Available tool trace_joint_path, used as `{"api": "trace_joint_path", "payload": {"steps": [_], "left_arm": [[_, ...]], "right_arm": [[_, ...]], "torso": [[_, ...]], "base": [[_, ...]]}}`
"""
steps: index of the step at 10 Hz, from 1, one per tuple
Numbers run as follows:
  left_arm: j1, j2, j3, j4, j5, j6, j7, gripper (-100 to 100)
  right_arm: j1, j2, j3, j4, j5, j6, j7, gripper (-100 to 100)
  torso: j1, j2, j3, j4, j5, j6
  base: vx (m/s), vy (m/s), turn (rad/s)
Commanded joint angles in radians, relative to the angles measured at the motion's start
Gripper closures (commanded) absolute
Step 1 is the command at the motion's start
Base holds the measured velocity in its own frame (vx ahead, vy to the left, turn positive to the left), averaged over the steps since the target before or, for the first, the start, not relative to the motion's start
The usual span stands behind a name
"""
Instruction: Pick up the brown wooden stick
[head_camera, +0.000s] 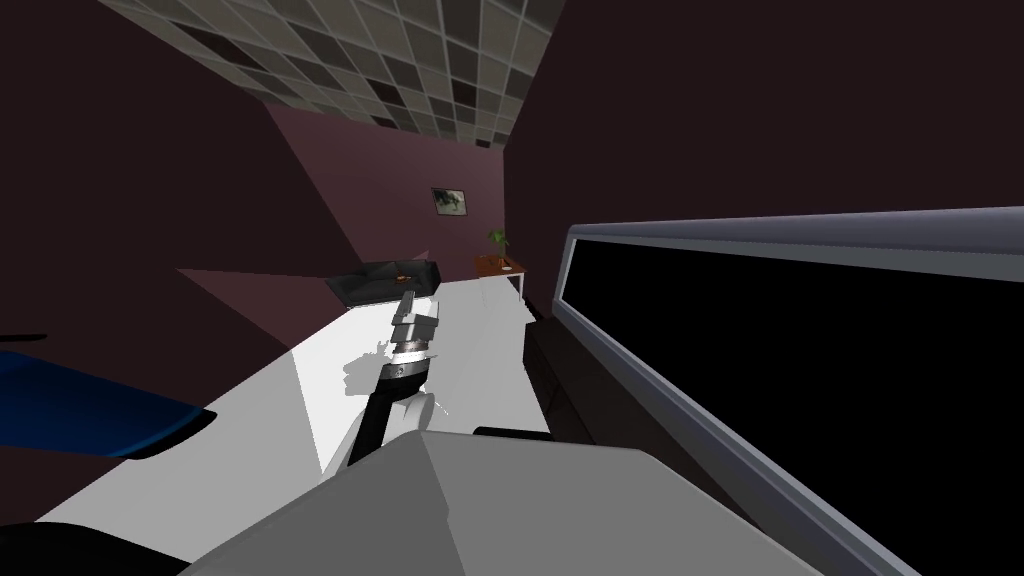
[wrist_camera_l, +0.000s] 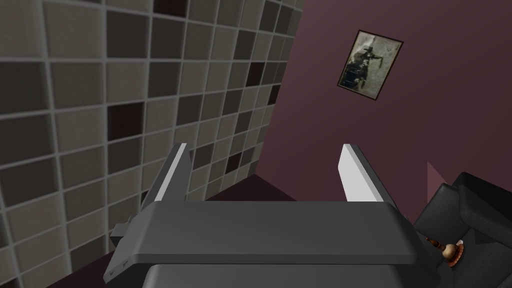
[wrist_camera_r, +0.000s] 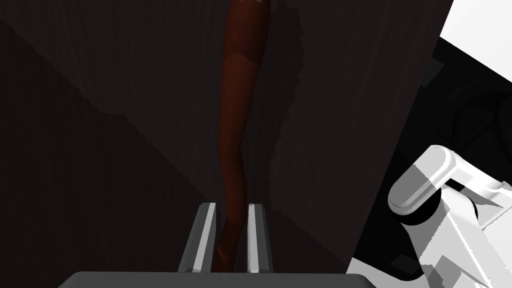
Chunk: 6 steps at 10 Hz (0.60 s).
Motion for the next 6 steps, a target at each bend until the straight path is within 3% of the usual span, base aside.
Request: {"api": "trace_joint_path", "payload": {"steps": [1, 4, 5, 6], "left_arm": [[0.000, 0.000, 0.000, 0.000, 0.000, 0.000, 0.000, 0], [0.000, 0.000, 0.000, 0.000, 0.000, 0.000, 0.000, 0], [0.000, 0.000, 0.000, 0.000, 0.000, 0.000, 0.000, 0], [0.000, 0.000, 0.000, 0.000, 0.000, 0.000, 0.000, 0]], "right_arm": [[0.017, -0.032, -0.007, -0.028, -0.001, 0.000, -0.009, 100], [0.040, -0.079, -0.019, -0.067, -0.002, -0.009, -0.023, 100], [0.036, -0.074, -0.010, -0.067, -0.003, 0.001, -0.024, 100], [0.037, -0.077, -0.010, -0.069, -0.003, 0.001, -0.026, 0]], "torso": [[0.000, 0.000, 0.000, 0.000, 0.000, 0.000], [0.002, -0.001, -0.001, 0.000, 0.001, 0.000], [0.002, -0.001, -0.001, 0.000, 0.001, 0.000], [0.001, -0.001, 0.000, 0.000, 0.000, 0.000]], "base": [[0.016, 0.016, -0.075], [0.017, 0.026, -0.075], [0.005, 0.014, -0.013], [0.000, 0.000, 0.000]]}}
